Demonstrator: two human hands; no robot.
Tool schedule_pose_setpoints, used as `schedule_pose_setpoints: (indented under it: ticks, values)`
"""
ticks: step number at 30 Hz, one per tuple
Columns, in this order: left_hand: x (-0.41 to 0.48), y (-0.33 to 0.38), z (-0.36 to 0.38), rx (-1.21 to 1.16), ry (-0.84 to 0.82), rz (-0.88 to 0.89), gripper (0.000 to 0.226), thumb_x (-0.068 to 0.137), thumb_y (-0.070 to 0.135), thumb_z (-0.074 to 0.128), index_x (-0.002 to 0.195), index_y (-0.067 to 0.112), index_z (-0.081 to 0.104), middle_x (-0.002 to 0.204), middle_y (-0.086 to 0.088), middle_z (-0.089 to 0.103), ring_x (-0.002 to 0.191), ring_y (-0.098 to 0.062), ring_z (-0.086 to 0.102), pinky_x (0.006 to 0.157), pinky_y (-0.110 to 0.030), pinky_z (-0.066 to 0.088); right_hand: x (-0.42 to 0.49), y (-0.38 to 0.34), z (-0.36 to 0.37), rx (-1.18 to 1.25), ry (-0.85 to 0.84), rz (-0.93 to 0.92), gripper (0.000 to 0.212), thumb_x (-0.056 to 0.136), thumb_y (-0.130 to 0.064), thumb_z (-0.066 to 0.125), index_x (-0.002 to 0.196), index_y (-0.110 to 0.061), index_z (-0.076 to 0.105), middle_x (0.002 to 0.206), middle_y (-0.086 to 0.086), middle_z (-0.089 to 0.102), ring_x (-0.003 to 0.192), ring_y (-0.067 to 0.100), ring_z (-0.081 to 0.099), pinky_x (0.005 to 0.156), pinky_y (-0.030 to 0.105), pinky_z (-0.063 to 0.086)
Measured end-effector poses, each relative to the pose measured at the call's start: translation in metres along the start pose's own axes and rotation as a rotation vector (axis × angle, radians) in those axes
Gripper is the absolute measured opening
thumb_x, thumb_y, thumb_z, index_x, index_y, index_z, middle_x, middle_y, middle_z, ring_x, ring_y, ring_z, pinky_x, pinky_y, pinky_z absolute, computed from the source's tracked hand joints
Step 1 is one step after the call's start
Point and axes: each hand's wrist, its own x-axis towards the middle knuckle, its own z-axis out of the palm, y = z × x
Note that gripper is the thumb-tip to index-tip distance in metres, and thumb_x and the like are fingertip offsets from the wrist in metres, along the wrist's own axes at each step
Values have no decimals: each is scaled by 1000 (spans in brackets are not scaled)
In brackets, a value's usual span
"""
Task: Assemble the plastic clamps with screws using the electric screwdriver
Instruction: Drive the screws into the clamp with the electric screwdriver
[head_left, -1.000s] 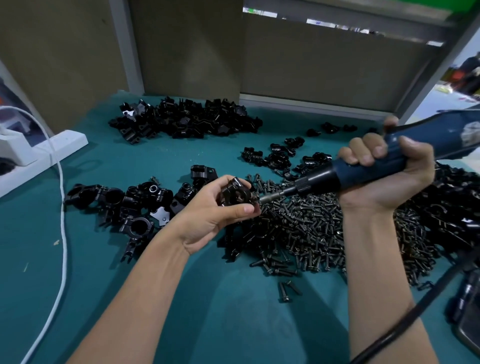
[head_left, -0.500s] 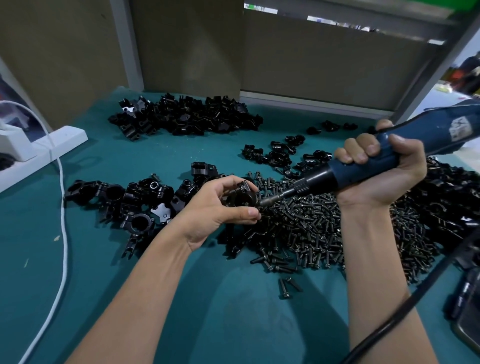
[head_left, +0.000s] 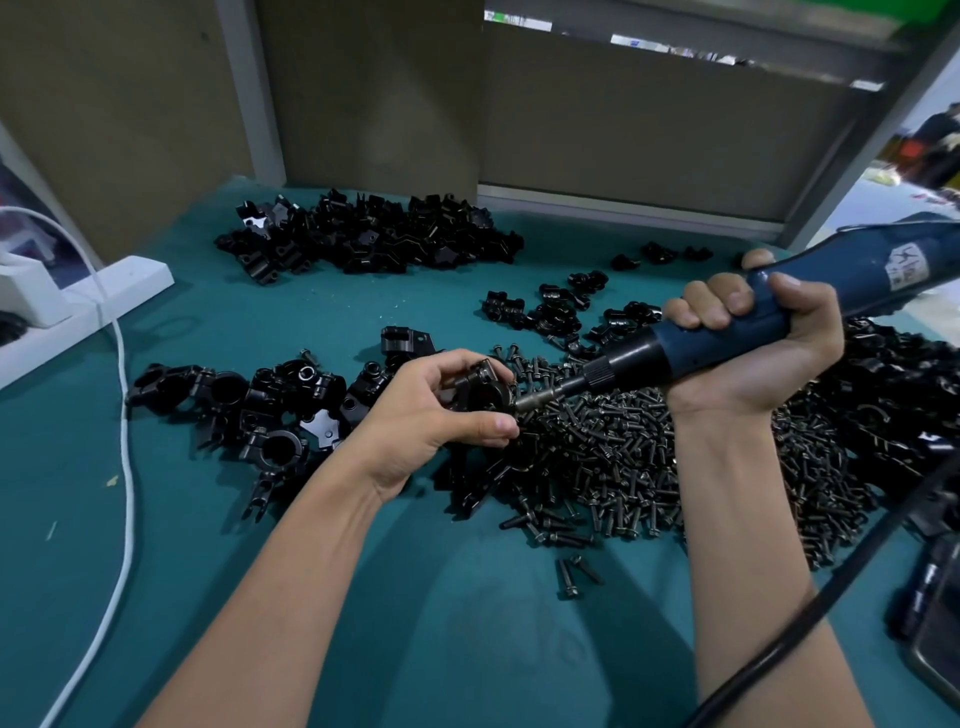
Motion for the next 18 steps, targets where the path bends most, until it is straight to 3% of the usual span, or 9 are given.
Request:
schedule_pose_setpoints:
  ticks: [13,18]
  values:
    - [-1,1,4,-9,-5,-14,40,59,-1,82,94,14,70,100,-17,69,90,-37,73,71,-32,60,-1,-1,0,-6,14,1,12,66,-22,45,76,-16,47,49,-7,40,40,8,38,44,19,33]
    - [-2,0,3,-7,-24,-13,37,58,1,83,90,16,72,92,-4,72,91,-38,72,72,-33,61,-1,0,-1,-15,15,1,12,66,-22,45,76,-16,47,49,-7,40,40,9,38,44,19,33]
